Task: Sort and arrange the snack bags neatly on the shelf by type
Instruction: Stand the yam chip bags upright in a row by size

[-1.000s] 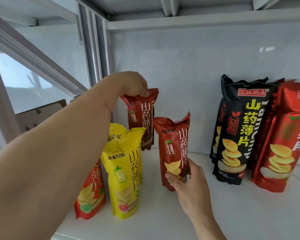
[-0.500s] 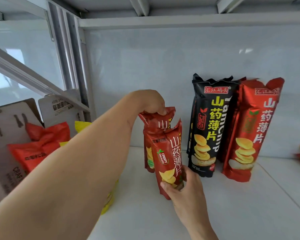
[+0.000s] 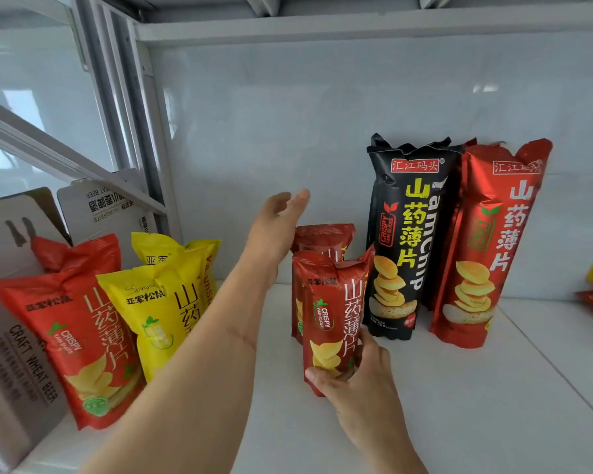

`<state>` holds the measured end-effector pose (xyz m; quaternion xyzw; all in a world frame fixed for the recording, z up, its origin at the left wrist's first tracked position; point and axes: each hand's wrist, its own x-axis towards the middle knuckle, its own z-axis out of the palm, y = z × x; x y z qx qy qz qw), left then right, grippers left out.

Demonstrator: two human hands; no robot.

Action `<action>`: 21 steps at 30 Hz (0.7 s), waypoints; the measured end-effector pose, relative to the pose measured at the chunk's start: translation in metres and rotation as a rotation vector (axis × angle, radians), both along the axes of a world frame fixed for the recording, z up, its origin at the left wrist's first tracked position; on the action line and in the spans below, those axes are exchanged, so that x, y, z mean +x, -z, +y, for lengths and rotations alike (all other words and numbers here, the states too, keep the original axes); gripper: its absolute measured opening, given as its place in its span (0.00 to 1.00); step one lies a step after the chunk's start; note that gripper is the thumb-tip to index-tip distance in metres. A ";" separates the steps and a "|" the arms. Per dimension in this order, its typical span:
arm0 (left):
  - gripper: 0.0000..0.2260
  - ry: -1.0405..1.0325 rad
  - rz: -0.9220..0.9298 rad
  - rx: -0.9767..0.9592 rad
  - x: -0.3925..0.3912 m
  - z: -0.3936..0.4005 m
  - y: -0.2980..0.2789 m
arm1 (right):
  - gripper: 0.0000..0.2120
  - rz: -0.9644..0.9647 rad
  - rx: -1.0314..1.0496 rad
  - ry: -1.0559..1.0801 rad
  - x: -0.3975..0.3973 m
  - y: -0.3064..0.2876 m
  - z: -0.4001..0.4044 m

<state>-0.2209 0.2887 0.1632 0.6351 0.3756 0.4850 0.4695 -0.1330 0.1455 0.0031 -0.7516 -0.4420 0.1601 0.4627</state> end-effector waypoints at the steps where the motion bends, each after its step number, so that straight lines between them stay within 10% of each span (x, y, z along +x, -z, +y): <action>1: 0.30 -0.007 -0.065 -0.022 -0.002 0.000 0.015 | 0.49 0.004 -0.006 0.001 0.000 0.000 0.000; 21: 0.28 0.287 -0.180 -0.247 0.019 0.019 0.086 | 0.40 -0.054 -0.042 0.193 -0.011 -0.001 0.043</action>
